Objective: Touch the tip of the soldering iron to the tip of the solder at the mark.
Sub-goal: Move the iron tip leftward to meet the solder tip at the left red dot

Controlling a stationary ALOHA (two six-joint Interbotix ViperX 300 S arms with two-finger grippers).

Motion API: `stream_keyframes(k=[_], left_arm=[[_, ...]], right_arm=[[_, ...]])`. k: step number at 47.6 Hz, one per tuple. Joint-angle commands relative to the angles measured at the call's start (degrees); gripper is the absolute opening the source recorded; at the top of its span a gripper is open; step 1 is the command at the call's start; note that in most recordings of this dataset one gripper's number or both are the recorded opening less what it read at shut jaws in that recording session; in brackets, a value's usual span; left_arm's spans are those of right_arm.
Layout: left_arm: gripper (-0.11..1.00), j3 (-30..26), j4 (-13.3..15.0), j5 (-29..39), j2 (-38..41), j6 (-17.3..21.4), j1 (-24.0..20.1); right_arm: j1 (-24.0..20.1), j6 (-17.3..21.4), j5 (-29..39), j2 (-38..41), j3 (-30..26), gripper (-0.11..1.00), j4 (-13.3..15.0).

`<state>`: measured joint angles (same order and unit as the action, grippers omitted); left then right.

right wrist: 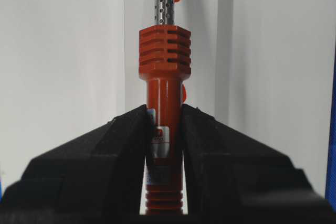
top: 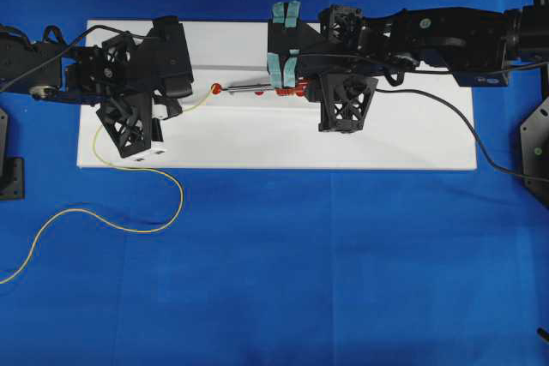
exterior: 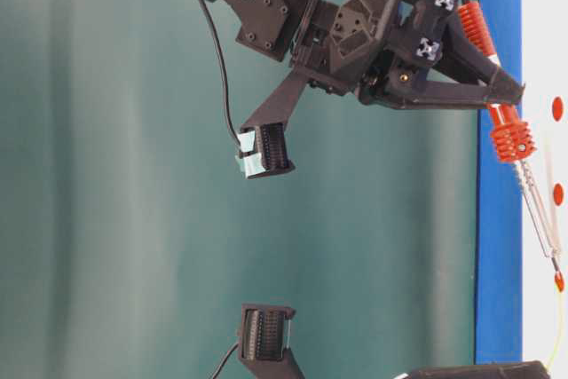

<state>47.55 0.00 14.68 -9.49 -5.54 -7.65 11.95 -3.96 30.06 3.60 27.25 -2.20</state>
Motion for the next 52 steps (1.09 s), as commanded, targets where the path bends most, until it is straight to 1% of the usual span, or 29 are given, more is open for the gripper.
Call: stream_keyframes(k=[1,52], left_arm=[[0.01,-1.23,-0.18,-0.18,-0.53,-0.09,-0.09],[0.01,-1.23,-0.18,-0.18,-0.53,-0.09,0.62]], right_arm=[[-0.09,0.09,-0.26,-0.79,-1.23,0.06,0.18],[0.0,0.0,-0.09,0.18,-1.67,0.06,0.18]])
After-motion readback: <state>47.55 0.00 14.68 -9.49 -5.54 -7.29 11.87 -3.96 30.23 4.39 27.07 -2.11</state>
